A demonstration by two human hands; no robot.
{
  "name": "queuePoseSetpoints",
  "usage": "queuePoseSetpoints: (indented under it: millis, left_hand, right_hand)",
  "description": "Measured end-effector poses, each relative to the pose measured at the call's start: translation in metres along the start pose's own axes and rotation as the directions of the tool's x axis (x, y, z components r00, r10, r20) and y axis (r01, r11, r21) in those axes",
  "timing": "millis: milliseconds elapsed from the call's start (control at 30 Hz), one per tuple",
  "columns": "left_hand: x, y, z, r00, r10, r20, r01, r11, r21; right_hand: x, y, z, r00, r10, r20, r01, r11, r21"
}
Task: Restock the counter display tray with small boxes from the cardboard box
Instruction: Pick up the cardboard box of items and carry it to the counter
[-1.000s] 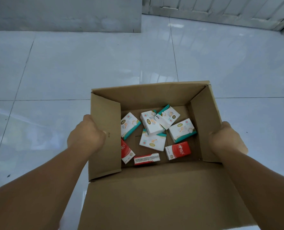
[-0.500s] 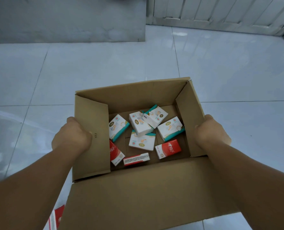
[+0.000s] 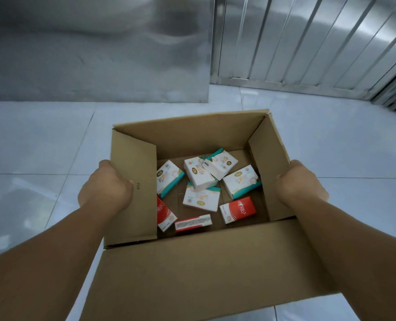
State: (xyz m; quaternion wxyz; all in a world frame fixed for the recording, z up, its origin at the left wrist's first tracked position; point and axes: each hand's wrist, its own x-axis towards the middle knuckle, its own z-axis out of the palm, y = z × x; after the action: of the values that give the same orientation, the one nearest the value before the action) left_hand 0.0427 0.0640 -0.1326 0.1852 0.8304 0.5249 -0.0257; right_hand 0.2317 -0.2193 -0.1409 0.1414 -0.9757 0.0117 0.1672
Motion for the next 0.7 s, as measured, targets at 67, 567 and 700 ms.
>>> queuePoseSetpoints:
  millis: [67, 567, 700]
  left_hand:
    - [-0.003, 0.004, -0.017, 1.000, 0.010, -0.020, -0.011, 1.000, -0.015]
    - [-0.060, 0.083, -0.303, 0.986, 0.021, -0.165, -0.028, 0.999, -0.041]
    - [-0.092, 0.113, -0.411, 0.984, 0.040, -0.172, -0.051, 0.997, -0.056]
  right_hand:
    - [-0.004, -0.006, -0.018, 1.000, -0.016, -0.010, 0.016, 1.000, 0.002]
    - [-0.090, -0.096, -0.288, 0.986, -0.129, -0.109, 0.142, 0.982, 0.124]
    - [-0.135, -0.126, -0.397, 0.984, -0.130, -0.120, 0.144, 0.983, 0.114]
